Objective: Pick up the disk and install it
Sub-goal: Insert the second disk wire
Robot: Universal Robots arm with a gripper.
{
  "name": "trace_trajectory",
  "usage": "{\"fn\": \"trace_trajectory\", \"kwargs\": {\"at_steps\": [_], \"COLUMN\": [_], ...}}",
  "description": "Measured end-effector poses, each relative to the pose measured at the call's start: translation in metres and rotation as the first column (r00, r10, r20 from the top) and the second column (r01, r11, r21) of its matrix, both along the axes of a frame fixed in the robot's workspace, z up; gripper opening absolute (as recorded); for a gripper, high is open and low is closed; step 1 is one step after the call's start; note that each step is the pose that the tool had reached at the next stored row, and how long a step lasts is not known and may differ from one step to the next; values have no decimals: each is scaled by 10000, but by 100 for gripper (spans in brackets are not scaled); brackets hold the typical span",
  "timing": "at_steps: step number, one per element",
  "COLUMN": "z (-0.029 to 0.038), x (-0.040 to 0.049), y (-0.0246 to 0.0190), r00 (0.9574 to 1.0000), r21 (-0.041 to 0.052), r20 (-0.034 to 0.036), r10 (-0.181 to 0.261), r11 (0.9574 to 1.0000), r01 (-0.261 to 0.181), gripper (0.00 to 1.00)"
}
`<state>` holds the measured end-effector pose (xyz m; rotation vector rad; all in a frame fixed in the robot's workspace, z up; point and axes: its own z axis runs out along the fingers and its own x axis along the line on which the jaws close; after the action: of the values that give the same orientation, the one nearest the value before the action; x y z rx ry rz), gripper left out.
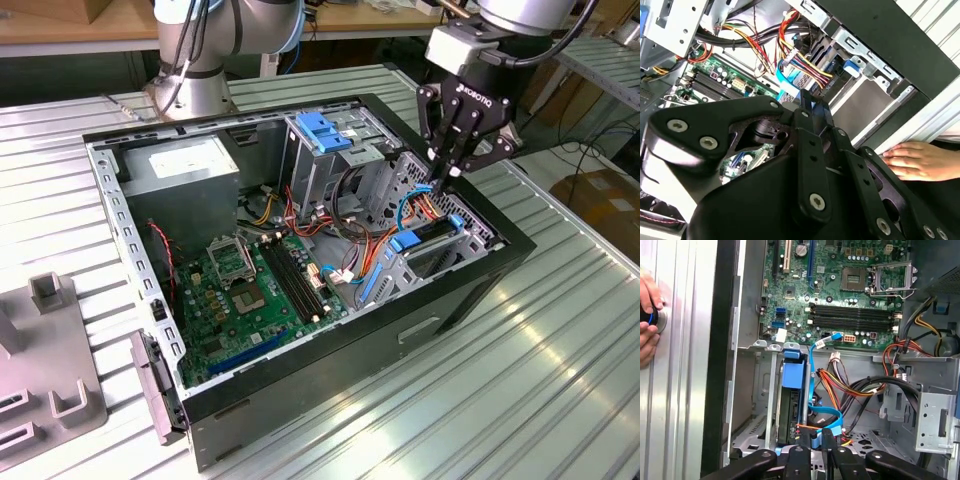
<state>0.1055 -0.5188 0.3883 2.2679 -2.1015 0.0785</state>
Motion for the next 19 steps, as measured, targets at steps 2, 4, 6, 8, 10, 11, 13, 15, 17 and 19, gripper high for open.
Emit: {"fn": "trace_trajectory", "kwargs": {"at_steps": [2,4,6,8,10,11,13,15,17,19], "z": [-9,-18,-23,-29,-39,-43,-49,-53,-63,-79], "x": [-4,-11,-16,-20,-21,-22,-22,-22,-22,-22], "y": [12,14,14,15,15,15,14,15,15,15], "r00": [10000,10000,10000,10000,10000,10000,10000,10000,10000,10000], "r21": [-38,-143,-287,-490,-790,-893,-994,-1087,-1158,-1193], "r20": [0,0,0,0,1,0,-1,-1,2,2], "r10": [31,38,39,40,41,41,40,40,40,40], "r11": [10000,9999,9996,9988,9969,9960,9950,9941,9933,9928], "r01": [-31,-38,-39,-40,-40,-40,-40,-40,-40,-39], "gripper": [24,24,24,24,16,11,11,11,11,17]}}
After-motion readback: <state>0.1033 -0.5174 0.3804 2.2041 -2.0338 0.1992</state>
